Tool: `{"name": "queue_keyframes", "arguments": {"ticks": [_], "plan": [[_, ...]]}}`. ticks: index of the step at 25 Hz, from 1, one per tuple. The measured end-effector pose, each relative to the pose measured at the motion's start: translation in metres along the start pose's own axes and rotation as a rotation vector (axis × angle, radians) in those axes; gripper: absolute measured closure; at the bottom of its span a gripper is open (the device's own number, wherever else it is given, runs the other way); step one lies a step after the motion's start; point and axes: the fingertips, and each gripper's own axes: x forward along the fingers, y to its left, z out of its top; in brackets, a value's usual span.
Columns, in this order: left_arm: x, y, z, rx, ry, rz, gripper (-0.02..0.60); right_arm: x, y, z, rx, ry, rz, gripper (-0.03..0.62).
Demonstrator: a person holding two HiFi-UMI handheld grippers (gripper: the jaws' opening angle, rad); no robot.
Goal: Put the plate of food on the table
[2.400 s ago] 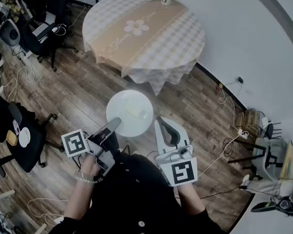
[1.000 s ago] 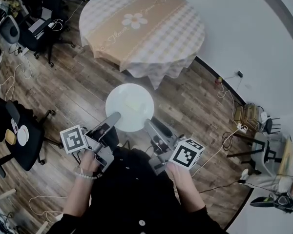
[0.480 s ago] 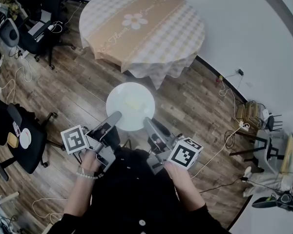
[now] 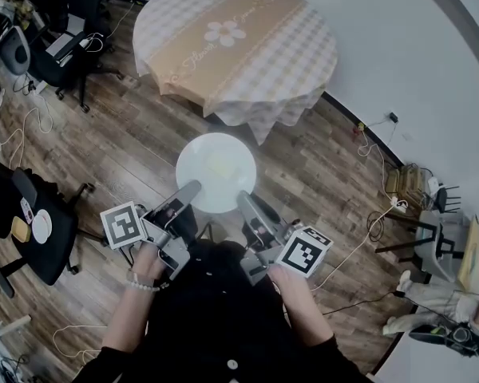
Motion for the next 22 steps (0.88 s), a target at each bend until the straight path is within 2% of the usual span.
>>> {"name": "queue_keyframes", "arguments": {"ticks": [10, 22], "plan": [[-0.015, 0.004, 0.008, 0.019, 0.028, 0.005, 0.558, 0.007, 0.009, -0.014, 0.005, -0.023, -0.014, 0.546], [-0.006, 0.009, 0.012, -0.009, 0.031, -0.006, 0.558, 0.011, 0.001, -0.009, 0.019, -0.038, -0.035, 0.549]]}}
